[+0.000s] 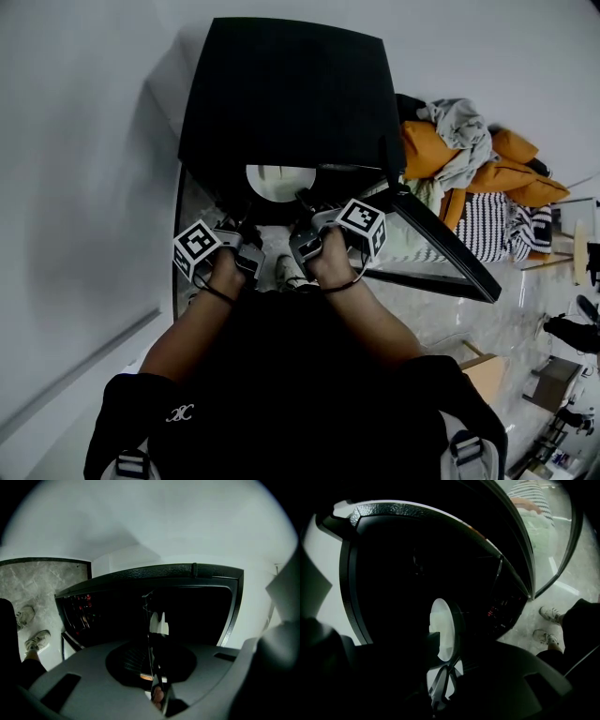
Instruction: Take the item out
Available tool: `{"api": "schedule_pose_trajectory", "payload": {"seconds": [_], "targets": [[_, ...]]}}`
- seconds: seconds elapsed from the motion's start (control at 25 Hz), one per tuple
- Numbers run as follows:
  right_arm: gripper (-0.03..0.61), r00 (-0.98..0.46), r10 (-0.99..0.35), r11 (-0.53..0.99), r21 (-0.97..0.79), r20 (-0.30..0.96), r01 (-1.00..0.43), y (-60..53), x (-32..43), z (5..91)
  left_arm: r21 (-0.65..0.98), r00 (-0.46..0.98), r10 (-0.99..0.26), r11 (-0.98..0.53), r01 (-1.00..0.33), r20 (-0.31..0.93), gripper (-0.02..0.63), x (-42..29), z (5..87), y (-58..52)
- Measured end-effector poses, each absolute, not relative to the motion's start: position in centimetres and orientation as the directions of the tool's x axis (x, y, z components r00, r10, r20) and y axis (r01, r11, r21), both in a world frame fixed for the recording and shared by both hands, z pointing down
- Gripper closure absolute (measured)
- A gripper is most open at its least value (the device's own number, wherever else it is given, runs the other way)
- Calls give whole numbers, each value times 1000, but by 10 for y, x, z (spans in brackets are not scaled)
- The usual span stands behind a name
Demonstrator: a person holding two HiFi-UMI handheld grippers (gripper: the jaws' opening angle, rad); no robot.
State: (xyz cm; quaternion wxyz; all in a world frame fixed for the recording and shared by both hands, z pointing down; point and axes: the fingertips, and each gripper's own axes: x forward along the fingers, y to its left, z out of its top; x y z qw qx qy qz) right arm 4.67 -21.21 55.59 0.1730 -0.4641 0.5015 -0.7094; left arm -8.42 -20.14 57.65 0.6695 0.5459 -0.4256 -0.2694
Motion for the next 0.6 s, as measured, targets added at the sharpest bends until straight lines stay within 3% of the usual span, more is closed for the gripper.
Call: {"api": "schedule_pose_trajectory", "payload": {"seconds": [0.44,0.6], "targets": [[468,-505,-664,-519,-826,552,-221,-214,42,560,960,494,-824,261,-103,277,568,-83,575,-197],[522,-504,-652,-540,-814,566,-216,-213,41,565,959,497,-822,263,-103,279,568,-83,575,-196]]}}
